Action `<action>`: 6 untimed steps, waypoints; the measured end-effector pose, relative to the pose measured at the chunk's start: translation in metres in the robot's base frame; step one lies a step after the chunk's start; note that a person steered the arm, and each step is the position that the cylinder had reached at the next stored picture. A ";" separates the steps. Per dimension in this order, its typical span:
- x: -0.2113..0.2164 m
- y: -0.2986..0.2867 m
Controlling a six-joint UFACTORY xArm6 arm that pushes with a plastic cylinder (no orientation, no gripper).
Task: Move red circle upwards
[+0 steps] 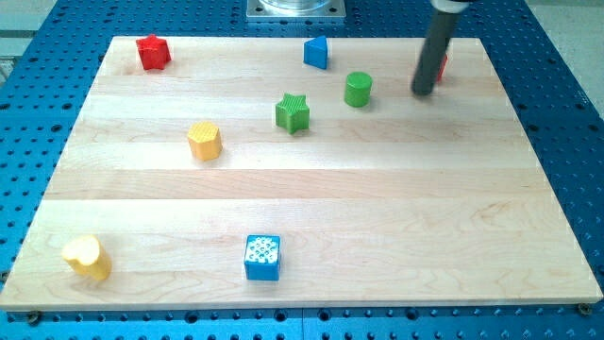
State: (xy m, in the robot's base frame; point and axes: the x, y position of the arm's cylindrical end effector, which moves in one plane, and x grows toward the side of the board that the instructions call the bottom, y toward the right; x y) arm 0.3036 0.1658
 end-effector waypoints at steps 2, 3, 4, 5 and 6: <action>-0.043 0.050; -0.028 0.052; -0.022 0.063; -0.043 0.084; -0.044 0.084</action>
State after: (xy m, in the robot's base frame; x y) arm 0.2600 0.2498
